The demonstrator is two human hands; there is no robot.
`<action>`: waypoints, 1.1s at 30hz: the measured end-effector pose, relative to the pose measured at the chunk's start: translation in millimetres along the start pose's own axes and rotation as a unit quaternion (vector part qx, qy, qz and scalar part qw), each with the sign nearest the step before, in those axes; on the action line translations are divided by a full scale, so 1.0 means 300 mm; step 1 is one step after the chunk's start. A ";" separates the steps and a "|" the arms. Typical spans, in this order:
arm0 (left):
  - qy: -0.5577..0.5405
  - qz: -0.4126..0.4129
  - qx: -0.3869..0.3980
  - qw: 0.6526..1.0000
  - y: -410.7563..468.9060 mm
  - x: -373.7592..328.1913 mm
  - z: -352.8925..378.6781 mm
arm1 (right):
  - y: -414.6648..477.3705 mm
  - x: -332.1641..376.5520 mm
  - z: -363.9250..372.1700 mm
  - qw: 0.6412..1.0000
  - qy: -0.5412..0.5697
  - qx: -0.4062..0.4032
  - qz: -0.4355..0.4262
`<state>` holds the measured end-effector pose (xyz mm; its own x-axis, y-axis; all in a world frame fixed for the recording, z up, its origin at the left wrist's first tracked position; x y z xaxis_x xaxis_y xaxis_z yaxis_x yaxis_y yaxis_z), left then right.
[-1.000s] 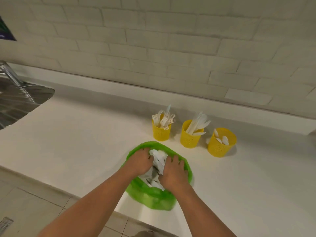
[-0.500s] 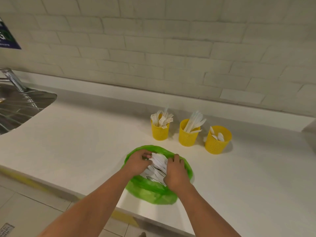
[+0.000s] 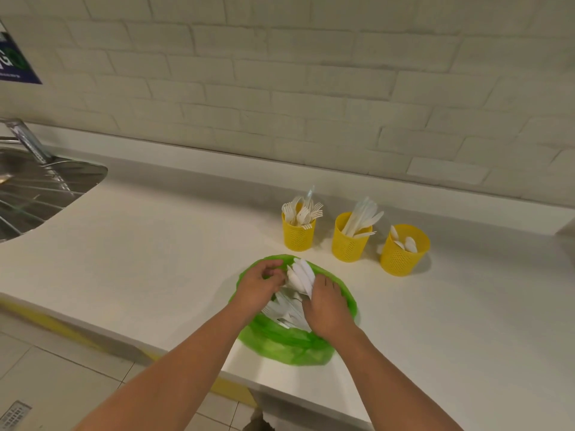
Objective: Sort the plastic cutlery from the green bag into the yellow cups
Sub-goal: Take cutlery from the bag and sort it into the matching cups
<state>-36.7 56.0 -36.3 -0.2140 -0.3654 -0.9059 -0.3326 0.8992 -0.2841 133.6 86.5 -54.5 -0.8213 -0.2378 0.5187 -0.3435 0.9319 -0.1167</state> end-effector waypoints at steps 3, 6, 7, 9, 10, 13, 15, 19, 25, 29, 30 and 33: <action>0.009 0.018 0.043 0.999 -0.005 -0.026 -0.006 | -0.028 0.016 -0.011 0.999 -0.010 -0.038 -0.005; -0.046 0.018 0.082 0.995 -0.004 -0.070 -0.020 | -0.032 0.037 -0.031 0.994 -0.032 -0.100 -0.009; -0.069 0.023 0.092 0.993 -0.006 -0.085 -0.023 | -0.027 0.042 -0.038 0.992 -0.026 -0.123 -0.015; -0.092 0.038 0.099 0.990 -0.013 -0.112 -0.030 | -0.012 0.054 -0.052 0.991 0.018 -0.134 -0.018; -0.099 0.046 0.097 0.989 -0.015 -0.120 -0.034 | -0.007 0.064 -0.062 0.989 0.069 -0.126 -0.016; -0.112 0.084 0.099 0.985 -0.013 -0.153 -0.049 | 0.009 0.094 -0.084 0.958 0.276 -0.084 -0.005; -0.109 0.115 0.105 0.982 0.003 -0.181 -0.061 | 0.027 0.114 -0.110 0.930 0.357 -0.081 -0.011; -0.116 0.144 0.122 0.975 0.031 -0.253 -0.067 | 0.058 0.136 -0.186 0.886 0.455 -0.084 0.007; -0.054 0.170 0.138 0.974 0.044 -0.317 -0.046 | 0.056 0.196 -0.286 0.813 0.582 0.006 0.027; -0.007 0.184 0.116 0.976 0.031 -0.339 -0.019 | 0.056 0.200 -0.307 0.773 0.632 0.018 0.055; 0.002 0.188 0.113 0.976 0.024 -0.345 -0.014 | 0.060 0.192 -0.305 0.763 0.642 0.013 0.070; 0.015 0.191 0.111 0.975 0.016 -0.354 0.007 | 0.066 0.173 -0.295 0.754 0.649 -0.006 0.097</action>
<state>-13.8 99.5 57.8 -0.3103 0.0033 -0.9506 -0.0164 0.9998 0.0089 124.6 116.8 45.0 0.2856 0.3660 0.8857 -0.2640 0.9185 -0.2944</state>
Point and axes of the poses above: each hand's wrist, its own y-axis towards the middle knuckle, its own z-axis out of the palm, x = y × z, the point moved 1 cm from there along y, towards the middle knuckle, and after that the axes turned 9 degrees about y, right-handed, at the moved point
